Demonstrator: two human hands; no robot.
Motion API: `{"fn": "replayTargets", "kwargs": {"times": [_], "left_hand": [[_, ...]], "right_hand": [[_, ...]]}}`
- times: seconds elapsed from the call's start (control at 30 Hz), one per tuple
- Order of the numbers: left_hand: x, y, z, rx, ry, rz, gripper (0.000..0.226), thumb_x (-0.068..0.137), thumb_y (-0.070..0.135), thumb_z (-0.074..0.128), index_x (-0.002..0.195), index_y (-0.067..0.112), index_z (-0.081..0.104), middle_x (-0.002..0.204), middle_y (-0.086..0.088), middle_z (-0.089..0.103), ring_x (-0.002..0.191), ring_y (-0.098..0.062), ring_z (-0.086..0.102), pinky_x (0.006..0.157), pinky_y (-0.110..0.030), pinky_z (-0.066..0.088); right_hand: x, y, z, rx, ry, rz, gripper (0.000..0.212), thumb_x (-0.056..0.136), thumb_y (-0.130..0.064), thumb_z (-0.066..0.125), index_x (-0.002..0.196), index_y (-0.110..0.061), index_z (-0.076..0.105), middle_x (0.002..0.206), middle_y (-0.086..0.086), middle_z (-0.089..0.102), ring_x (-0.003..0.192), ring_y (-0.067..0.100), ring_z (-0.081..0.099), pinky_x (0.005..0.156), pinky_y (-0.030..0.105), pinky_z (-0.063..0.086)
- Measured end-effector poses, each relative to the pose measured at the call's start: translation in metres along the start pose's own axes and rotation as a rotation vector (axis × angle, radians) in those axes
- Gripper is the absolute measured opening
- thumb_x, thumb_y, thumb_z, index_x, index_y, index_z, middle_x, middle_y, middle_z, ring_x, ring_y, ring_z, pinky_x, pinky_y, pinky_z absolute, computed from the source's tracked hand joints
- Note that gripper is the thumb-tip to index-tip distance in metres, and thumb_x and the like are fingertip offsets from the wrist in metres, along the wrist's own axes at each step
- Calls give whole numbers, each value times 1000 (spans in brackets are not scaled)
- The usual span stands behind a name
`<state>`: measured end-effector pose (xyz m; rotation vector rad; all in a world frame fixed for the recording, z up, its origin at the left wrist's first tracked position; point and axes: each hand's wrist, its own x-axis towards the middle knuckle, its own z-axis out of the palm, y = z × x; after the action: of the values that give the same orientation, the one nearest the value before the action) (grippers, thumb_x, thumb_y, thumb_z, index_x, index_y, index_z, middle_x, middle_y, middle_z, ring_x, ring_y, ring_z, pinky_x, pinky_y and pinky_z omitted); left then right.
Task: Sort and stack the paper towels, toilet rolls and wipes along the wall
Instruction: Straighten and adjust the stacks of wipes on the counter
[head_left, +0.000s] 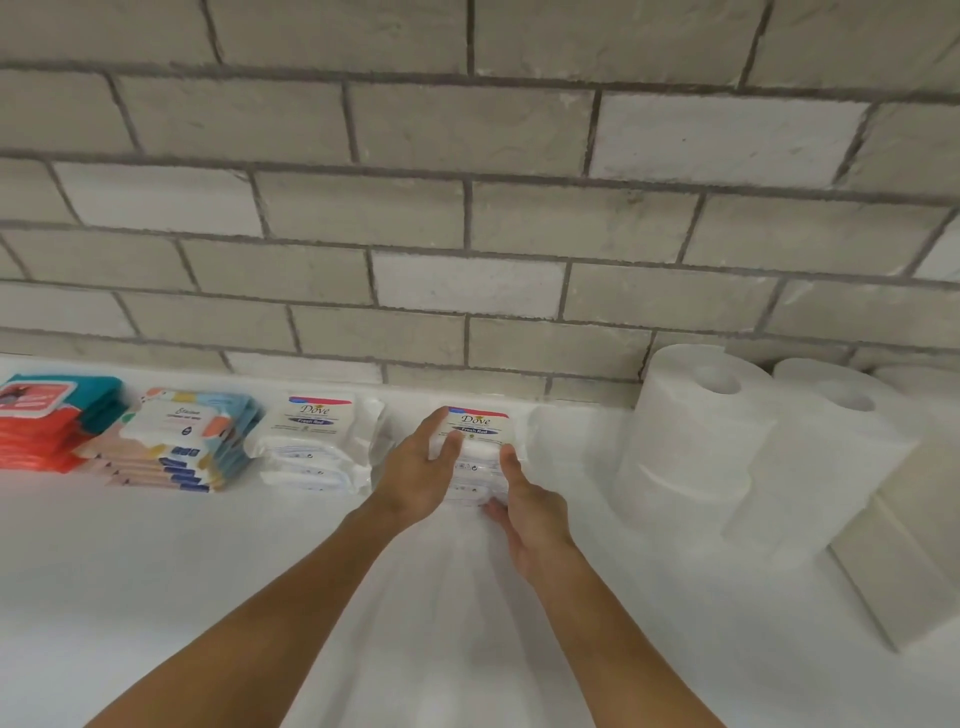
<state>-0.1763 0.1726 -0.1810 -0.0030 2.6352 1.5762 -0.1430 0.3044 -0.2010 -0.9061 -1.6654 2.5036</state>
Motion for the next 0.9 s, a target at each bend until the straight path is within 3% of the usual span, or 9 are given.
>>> {"fn": "replayTargets", "kwargs": {"times": [0.07, 0.17, 0.27, 0.4, 0.5, 0.6, 0.7, 0.8, 0.9], "left_hand": [[-1, 0, -7, 11, 4, 2, 54, 97, 50, 49, 147, 33, 41, 130, 2, 63, 123, -22, 58, 106, -42, 46], [-1, 3, -17, 95, 23, 22, 51, 101, 37, 47, 149, 21, 38, 136, -4, 57, 125, -23, 54, 104, -26, 41], [-2, 9, -32, 150, 77, 12, 51, 102, 38, 44, 149, 20, 39, 143, -12, 53, 123, -29, 55, 106, -32, 40], [5, 14, -66, -22, 204, 19, 38, 97, 33, 56, 131, 16, 59, 121, -15, 68, 100, -31, 68, 98, -39, 51], [4, 10, -96, -34, 371, 67, 30, 94, 26, 61, 121, 13, 60, 109, -6, 69, 89, -25, 66, 89, -36, 55], [9, -8, -124, 163, 523, 53, 42, 93, 32, 60, 129, 14, 51, 125, -10, 61, 116, -33, 51, 99, -46, 43], [16, -34, -141, 232, 411, -145, 58, 92, 43, 57, 141, 17, 39, 139, -15, 49, 131, -40, 38, 107, -55, 35], [18, -54, -144, 140, 296, -250, 69, 93, 48, 55, 149, 15, 32, 149, -15, 42, 136, -39, 38, 113, -54, 32], [19, -61, -142, 33, 214, -279, 68, 96, 48, 53, 151, 15, 31, 150, -12, 41, 136, -38, 39, 110, -55, 37]], "right_hand": [[-3, 0, 6, 1, -20, 13, 38, 87, -39, 69, 75, -3, 66, 83, 11, 71, 81, 24, 70, 78, 31, 58], [-5, 2, 11, -39, -27, 25, 41, 87, -42, 69, 81, -2, 66, 90, 12, 71, 87, 24, 69, 82, 31, 58], [-5, 0, 9, -146, -14, 67, 50, 83, -54, 68, 92, -5, 67, 97, 11, 72, 89, 25, 69, 78, 32, 60], [-3, -4, 6, -397, 111, 36, 65, 75, -71, 63, 92, -8, 67, 103, 14, 69, 72, 25, 59, 65, 37, 61], [-7, -6, 6, -414, 185, -66, 81, 68, -74, 66, 124, -17, 55, 128, 8, 55, 95, 23, 59, 85, 41, 56], [-11, -8, 12, -398, 126, -149, 83, 73, -67, 68, 141, -35, 33, 138, 3, 48, 115, 24, 55, 96, 45, 51], [-16, -9, 23, -354, 37, -138, 68, 82, -56, 67, 140, -42, 34, 134, -4, 52, 110, 23, 58, 82, 42, 55], [-15, -7, 31, -313, -13, -117, 42, 88, -48, 64, 124, -34, 47, 124, -3, 58, 98, 20, 61, 86, 46, 55], [-11, -3, 40, -308, -11, -135, 46, 87, -47, 67, 127, -30, 52, 123, -1, 61, 100, 19, 64, 84, 43, 57]]}}
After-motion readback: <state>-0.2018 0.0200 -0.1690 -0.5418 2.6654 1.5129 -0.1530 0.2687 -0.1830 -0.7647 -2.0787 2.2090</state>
